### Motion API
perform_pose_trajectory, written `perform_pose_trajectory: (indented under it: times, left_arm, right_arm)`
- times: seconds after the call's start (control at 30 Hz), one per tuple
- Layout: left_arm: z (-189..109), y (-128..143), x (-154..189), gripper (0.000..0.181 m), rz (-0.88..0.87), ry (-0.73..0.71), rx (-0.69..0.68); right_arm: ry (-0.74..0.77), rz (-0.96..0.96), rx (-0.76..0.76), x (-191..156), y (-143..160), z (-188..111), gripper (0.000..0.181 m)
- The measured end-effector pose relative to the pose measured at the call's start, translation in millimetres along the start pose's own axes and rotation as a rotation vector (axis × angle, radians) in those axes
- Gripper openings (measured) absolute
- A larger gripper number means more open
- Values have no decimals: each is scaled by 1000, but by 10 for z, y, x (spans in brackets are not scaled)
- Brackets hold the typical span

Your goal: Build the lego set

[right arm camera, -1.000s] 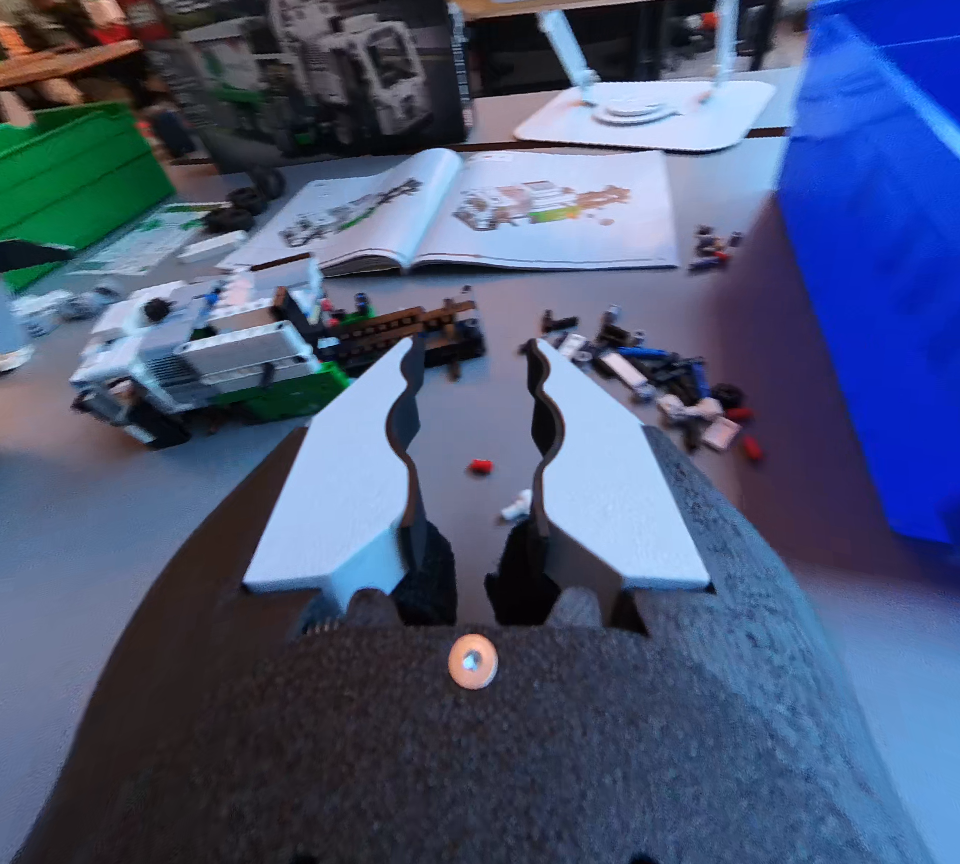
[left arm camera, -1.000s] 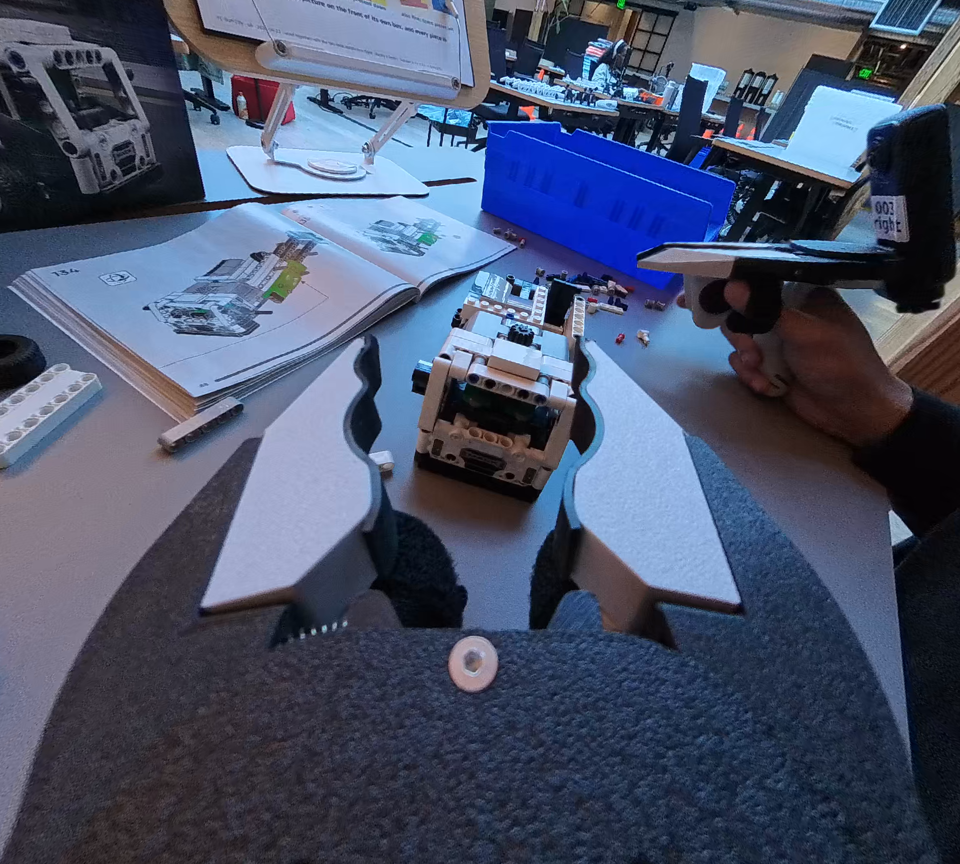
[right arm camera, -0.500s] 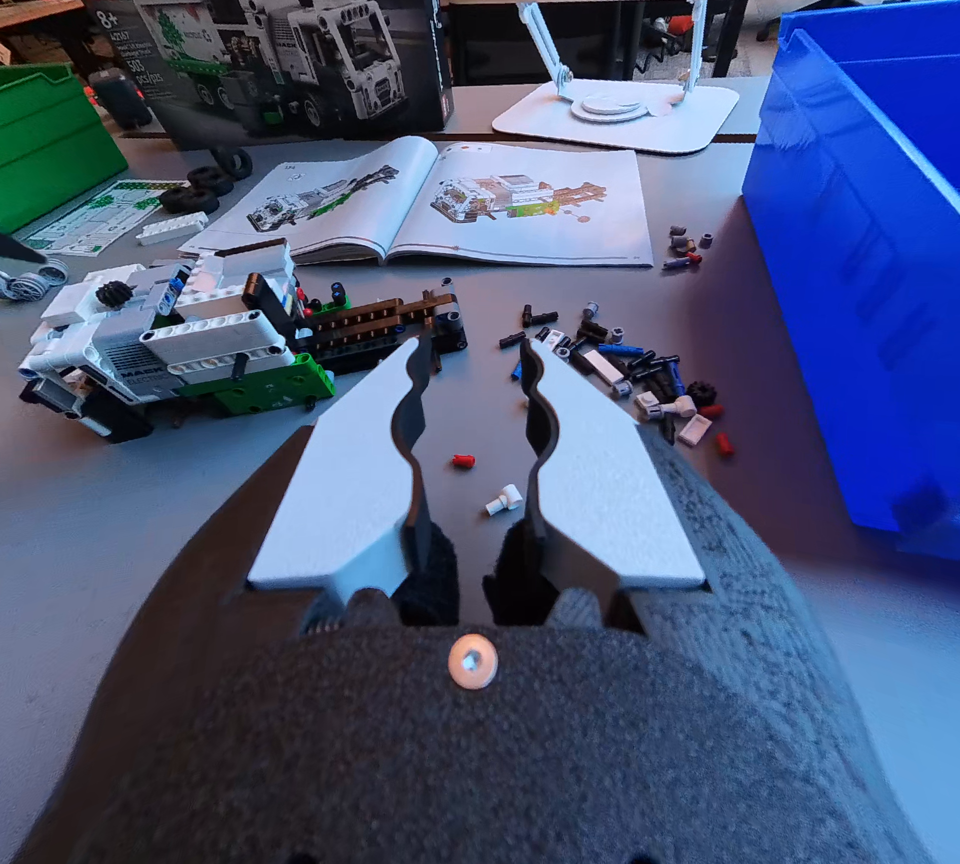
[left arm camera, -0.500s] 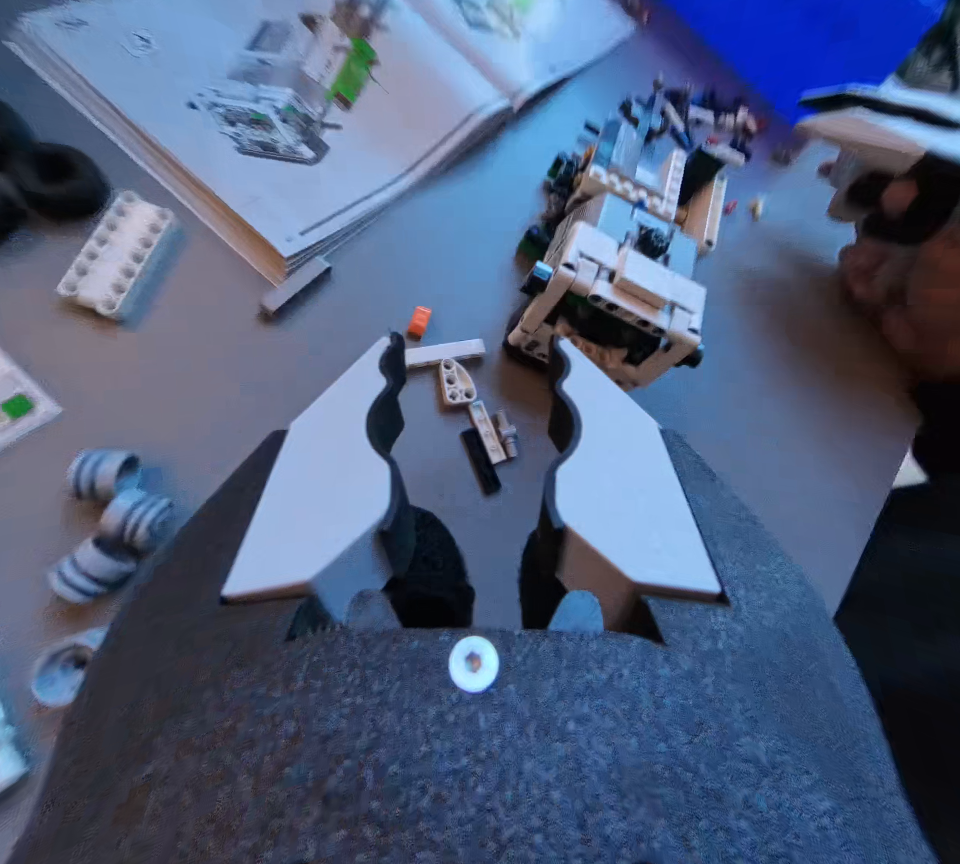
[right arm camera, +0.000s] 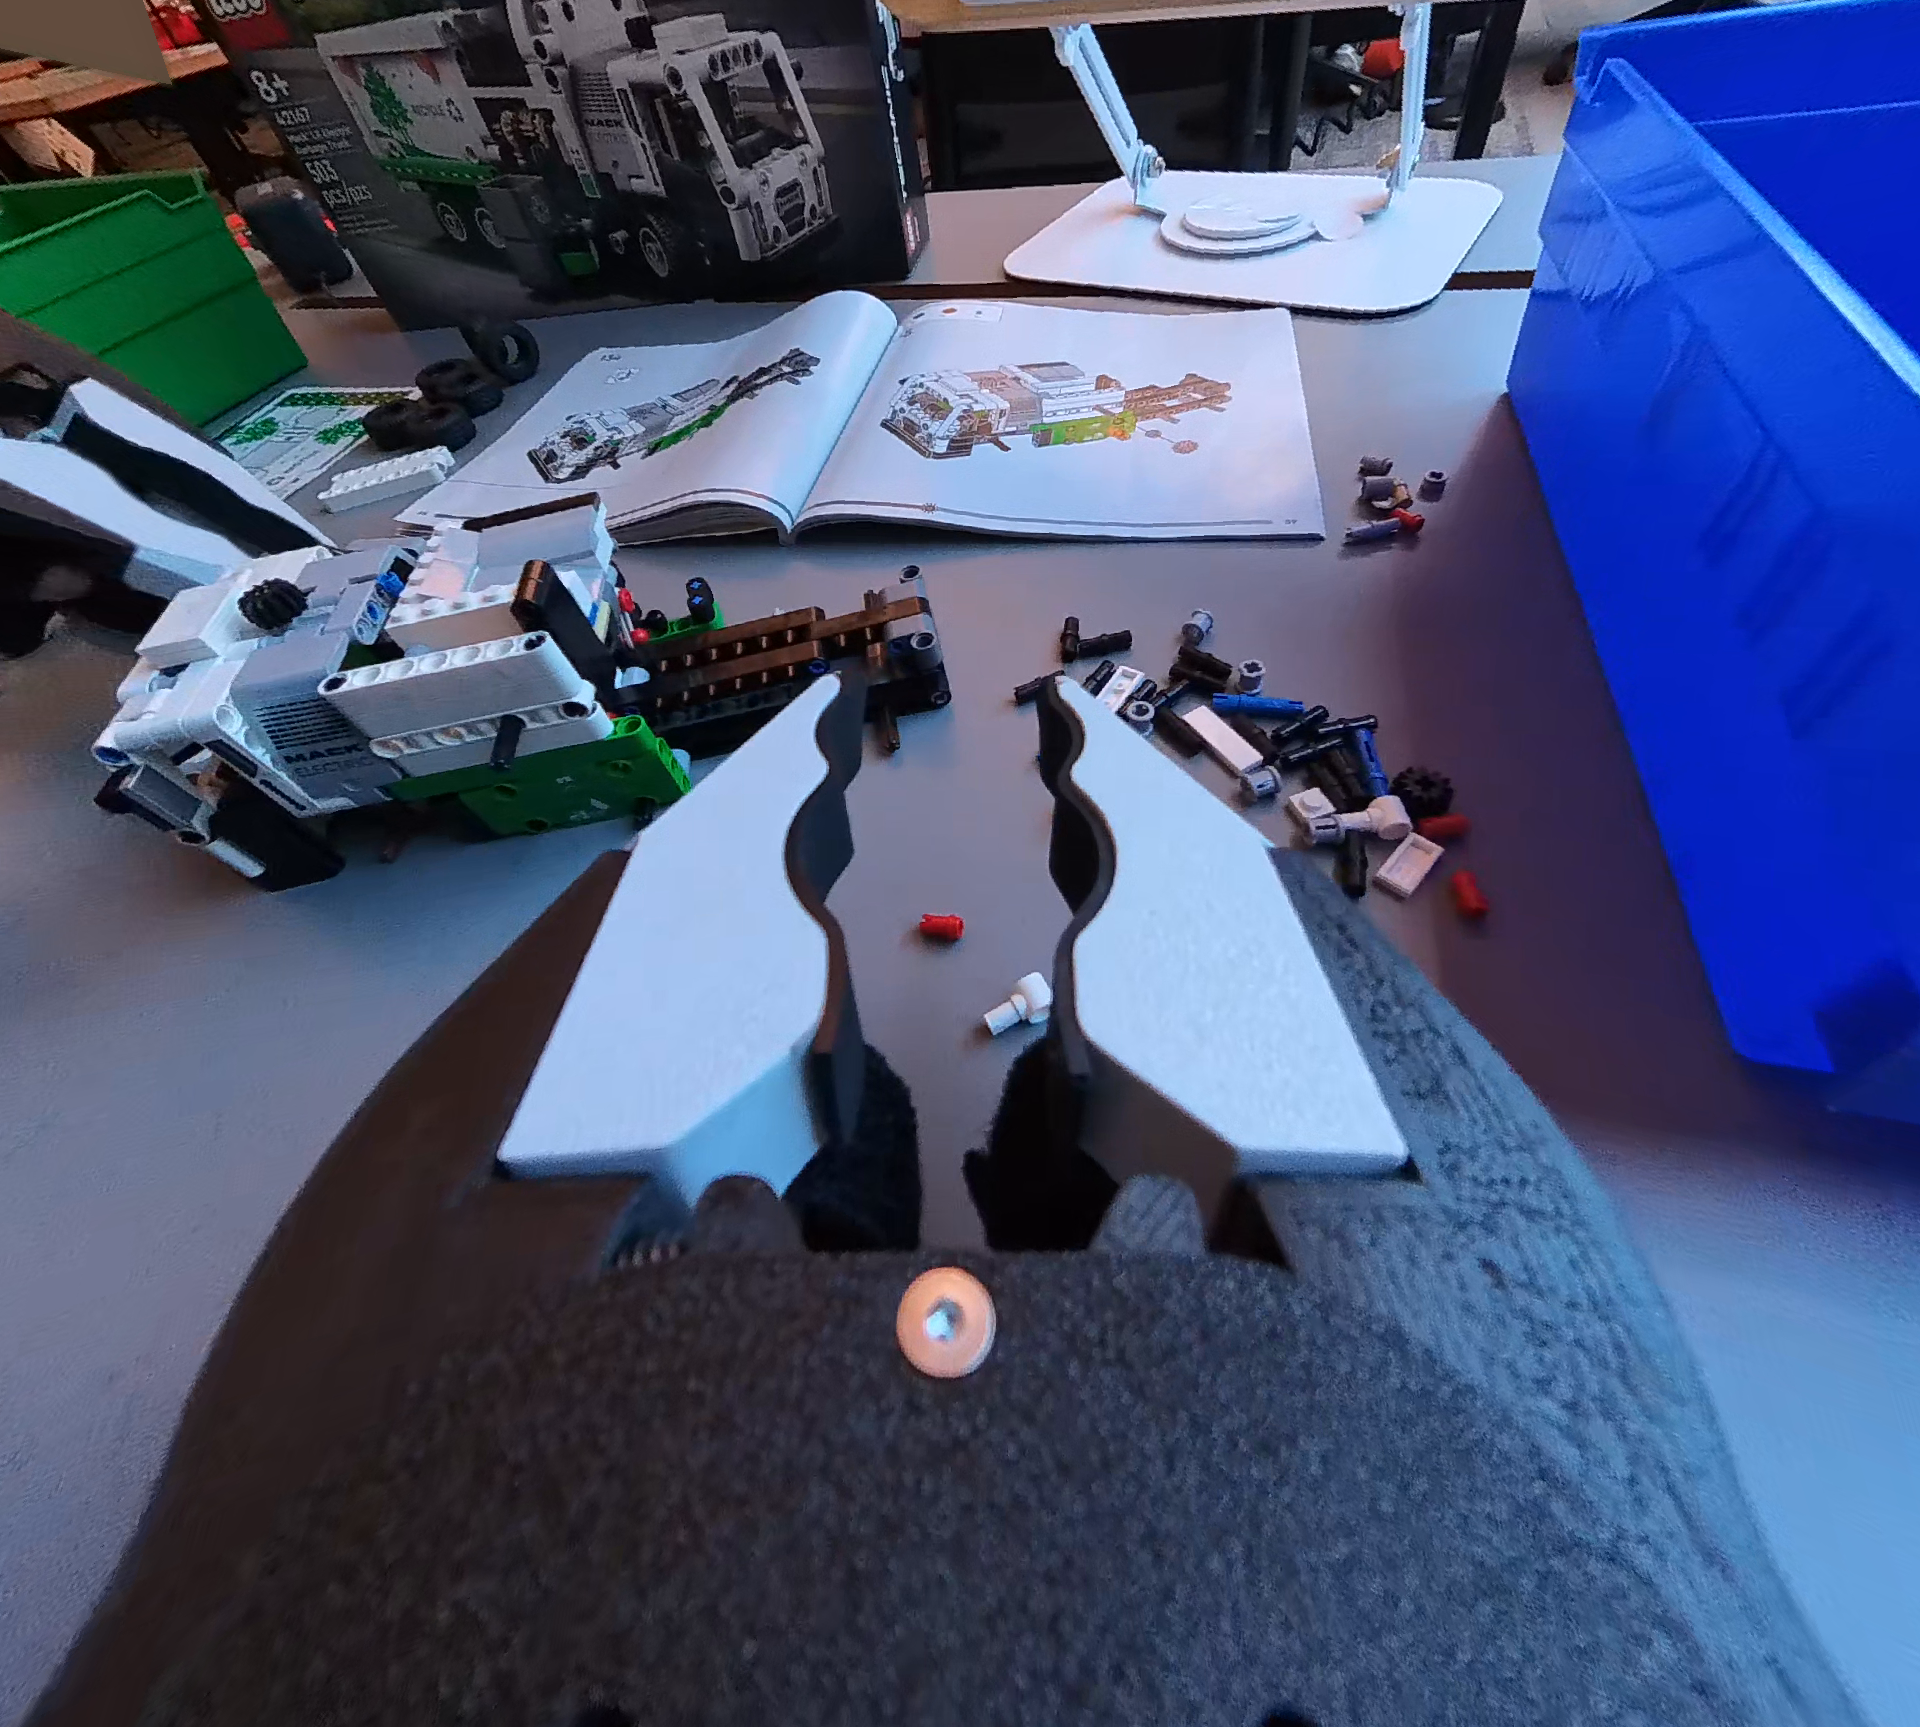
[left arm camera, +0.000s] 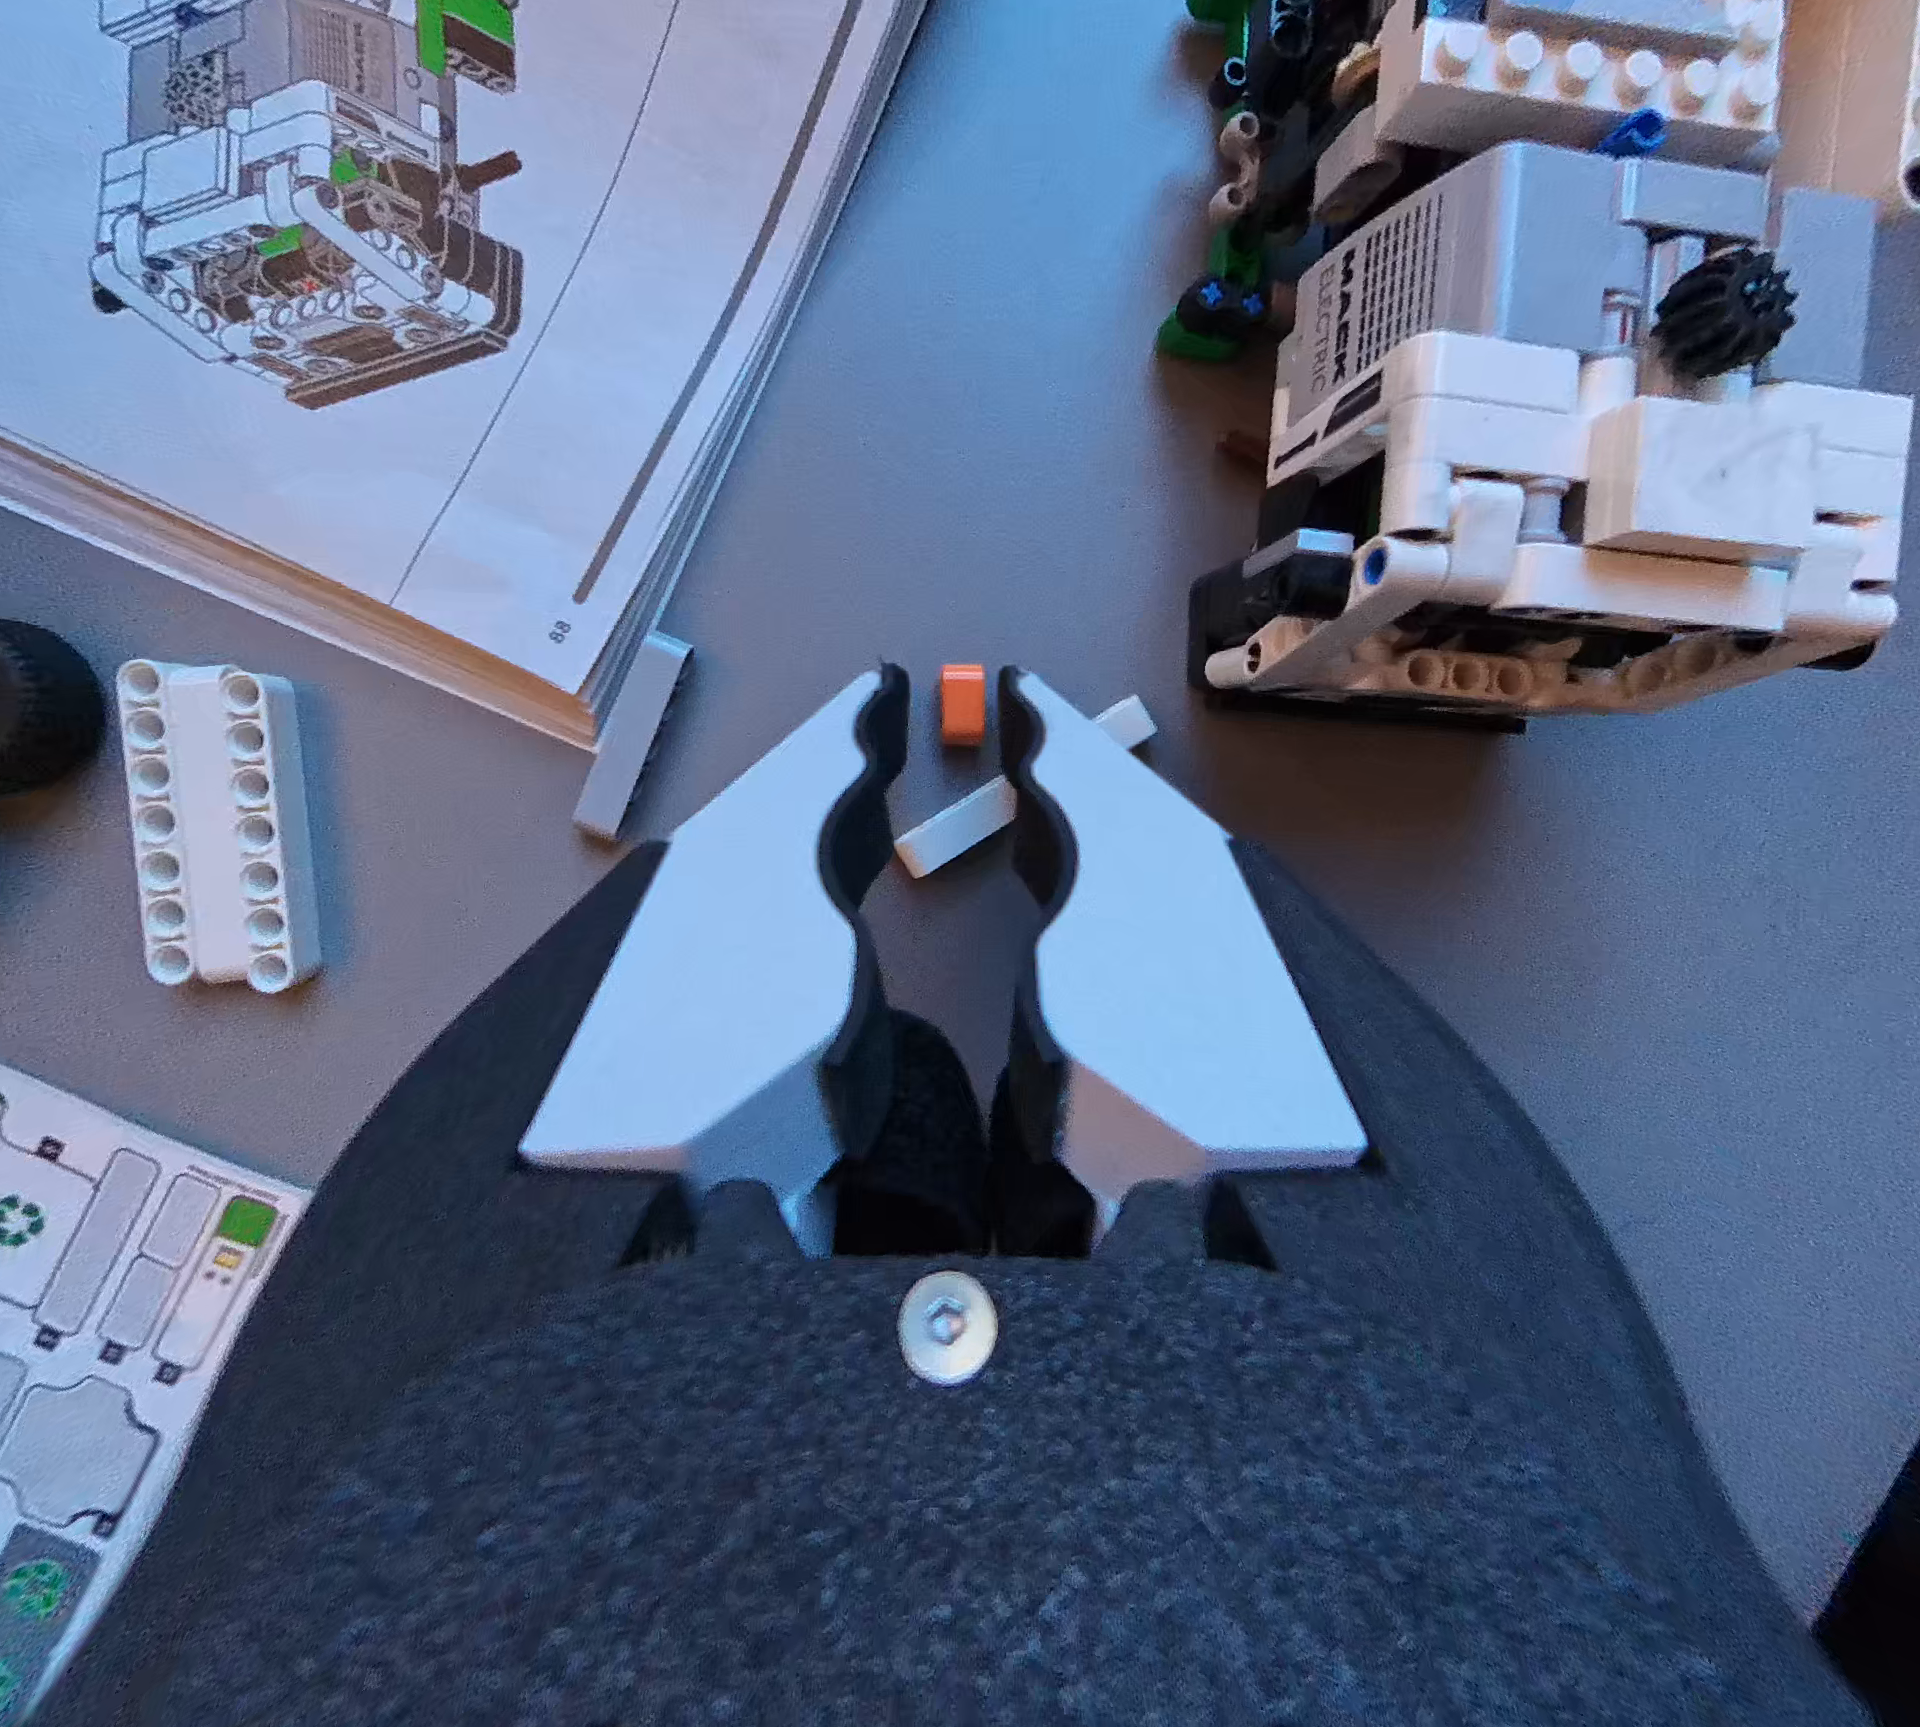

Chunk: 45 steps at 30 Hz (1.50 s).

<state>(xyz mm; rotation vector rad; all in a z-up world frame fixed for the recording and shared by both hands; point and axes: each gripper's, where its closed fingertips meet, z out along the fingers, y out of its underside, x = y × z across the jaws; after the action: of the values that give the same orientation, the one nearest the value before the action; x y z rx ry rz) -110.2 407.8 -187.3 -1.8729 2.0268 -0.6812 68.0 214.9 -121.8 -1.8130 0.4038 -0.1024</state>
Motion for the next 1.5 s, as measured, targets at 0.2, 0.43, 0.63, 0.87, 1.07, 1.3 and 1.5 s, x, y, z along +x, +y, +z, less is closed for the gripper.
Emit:
perform_pose_trajectory:
  times: [0.2, 0.43, 0.63, 0.87, 1.07, 1.3, 1.5]
  left_arm:
    - [1, 43, -62, 7, 7, -19, -39]
    - [-578, -353, 125, 7, 41, -59, 147]
    - [-840, -665, 1753, 6, 165, 354, 336]
    - [61, -285, 2162, 7, 172, 309, 106]
    - [247, -101, 2058, 7, 279, 177, 9]
    - [320, -46, 2043, 7, 319, 147, -2]
    - [315, -134, 2014, 20, 312, 166, 42]
  right_arm:
    - [-9, 15, 6, 4, -7, -2, 33]
    - [-18, 27, 10, 5, -13, -3, 33]
    - [-16, 21, 13, 1, -17, -6, 32]
    - [-13, 3, 32, -19, -34, -37, 32]
    - [-10, -7, 34, -33, -30, -54, 32]
    - [141, -19, 43, 253, -49, -117, 32]
    - [379, 57, -156, 1042, 163, -52, 31]
